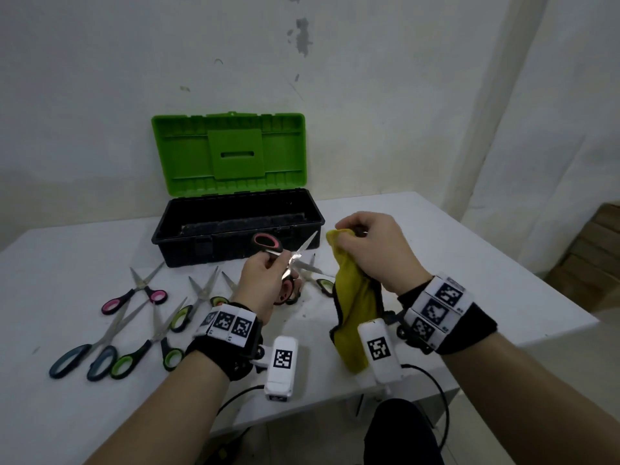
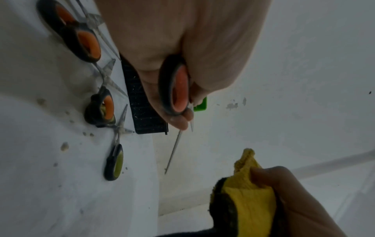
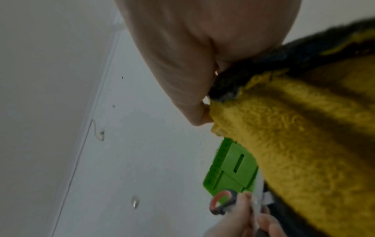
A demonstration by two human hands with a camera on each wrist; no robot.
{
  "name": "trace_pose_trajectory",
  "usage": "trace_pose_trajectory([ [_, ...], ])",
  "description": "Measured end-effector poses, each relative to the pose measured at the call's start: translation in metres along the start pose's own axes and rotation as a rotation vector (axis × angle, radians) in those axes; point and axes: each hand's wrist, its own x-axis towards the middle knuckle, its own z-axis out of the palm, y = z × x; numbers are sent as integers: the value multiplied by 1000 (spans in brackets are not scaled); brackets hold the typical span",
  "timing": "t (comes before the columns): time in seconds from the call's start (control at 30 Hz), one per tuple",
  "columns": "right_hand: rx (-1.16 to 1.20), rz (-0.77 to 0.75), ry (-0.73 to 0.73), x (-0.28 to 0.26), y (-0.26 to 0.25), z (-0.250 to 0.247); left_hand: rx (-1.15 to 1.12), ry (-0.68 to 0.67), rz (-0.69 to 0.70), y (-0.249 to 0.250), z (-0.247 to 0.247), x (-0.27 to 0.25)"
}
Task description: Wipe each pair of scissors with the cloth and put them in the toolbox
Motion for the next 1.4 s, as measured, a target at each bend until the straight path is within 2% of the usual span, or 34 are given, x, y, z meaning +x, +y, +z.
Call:
trace_pose_trajectory([
  [0.13, -243, -245, -98, -2, 4, 13, 15, -50, 39, 2, 10, -6],
  [0.23, -297, -373, -80, -6, 16, 27, 49, -53, 96, 2, 12, -9],
  [0.4, -309, -419, -94, -7, 27, 38, 27, -12, 167, 1, 14, -13],
  [0.57, -321, -539, -104, -10, 21, 43, -3, -16, 181, 4, 11, -15],
  [0.7, -401, -474, -97, -3, 21, 43, 4, -2, 180, 3, 9, -16],
  [0.83, -405, -326, 45, 14, 23, 27, -2, -35, 143, 4, 5, -13],
  [0.9, -371, -314, 110, 18, 26, 17, -31, -57, 108, 3, 4, -12],
  [1.0, -331, -401, 38, 6, 21, 17, -24, -61, 106, 2, 4, -10],
  [1.13, -378, -479, -88, -9, 23, 32, 87, -108, 214, 5, 12, -16],
  [1.2, -404, -426, -67, -4, 26, 32, 136, -113, 250, 6, 11, -17],
  [1.3, -490, -268, -17, 11, 30, 20, 207, -126, 251, 5, 6, -14],
  [1.4, -475, -252, -38, 10, 25, 17, 266, -131, 264, 5, 3, -10],
])
